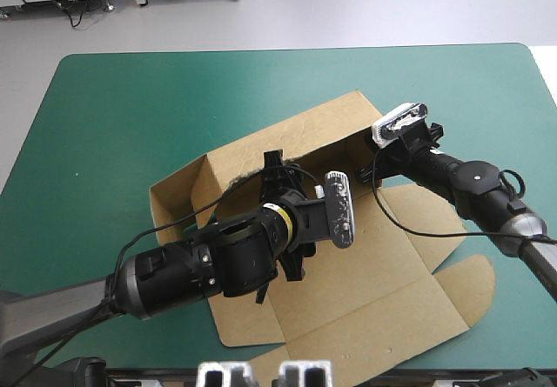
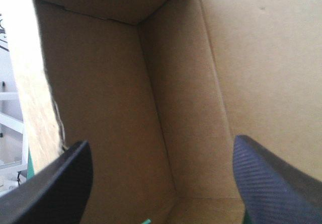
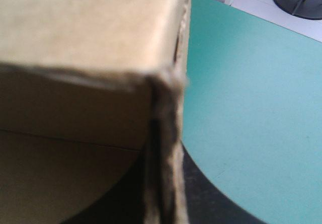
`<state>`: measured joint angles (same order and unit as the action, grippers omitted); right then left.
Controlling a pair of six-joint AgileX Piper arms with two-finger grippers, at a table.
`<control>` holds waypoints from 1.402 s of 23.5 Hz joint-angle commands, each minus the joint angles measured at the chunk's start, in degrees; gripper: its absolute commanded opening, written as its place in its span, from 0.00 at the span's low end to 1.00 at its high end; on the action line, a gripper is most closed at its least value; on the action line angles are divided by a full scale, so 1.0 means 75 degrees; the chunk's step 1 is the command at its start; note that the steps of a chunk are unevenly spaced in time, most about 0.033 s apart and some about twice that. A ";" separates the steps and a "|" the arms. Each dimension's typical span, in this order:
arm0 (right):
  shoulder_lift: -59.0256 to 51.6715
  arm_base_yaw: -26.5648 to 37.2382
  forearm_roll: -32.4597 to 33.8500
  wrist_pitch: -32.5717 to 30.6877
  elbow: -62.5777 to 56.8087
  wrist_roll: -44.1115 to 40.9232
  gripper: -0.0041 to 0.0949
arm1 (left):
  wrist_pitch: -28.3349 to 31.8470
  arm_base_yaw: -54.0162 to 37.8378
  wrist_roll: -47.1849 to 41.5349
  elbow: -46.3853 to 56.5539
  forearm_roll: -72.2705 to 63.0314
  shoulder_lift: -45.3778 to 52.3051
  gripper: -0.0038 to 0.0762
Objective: Fold the box
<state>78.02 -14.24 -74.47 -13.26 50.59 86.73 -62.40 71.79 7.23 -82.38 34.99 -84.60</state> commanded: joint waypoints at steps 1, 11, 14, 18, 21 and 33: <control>-0.0004 0.0021 -0.0182 0.0368 0.0493 -0.0226 0.02 | -0.0057 0.0376 -0.0293 -0.0235 0.0650 0.0551 0.74; 0.0291 0.0021 0.0591 -0.0096 0.0637 -0.0837 0.02 | -0.1461 0.0398 -0.0559 -0.0320 0.2070 0.0928 0.06; 0.0291 0.0037 0.1782 -0.0132 0.0637 -0.1825 0.02 | -0.1481 0.0281 -0.0559 -0.0635 0.2175 0.1066 0.07; 0.0188 0.0037 0.4058 -0.0725 0.0648 -0.3782 0.02 | -0.1383 -0.1049 -0.0439 -0.1369 0.1695 0.1367 0.07; -0.0088 0.0037 0.5855 -0.2269 0.1030 -0.5201 0.02 | -0.1096 -0.3265 0.0508 -0.1984 -0.0353 0.1524 0.07; -0.0031 0.0037 0.8708 -0.6902 0.2999 -0.7656 0.02 | -0.1124 -0.9341 0.2104 -0.2056 -0.4529 0.1510 0.06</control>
<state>77.60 -14.01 -13.52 -56.61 71.97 29.54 -71.59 4.15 21.97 -96.04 4.30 -74.80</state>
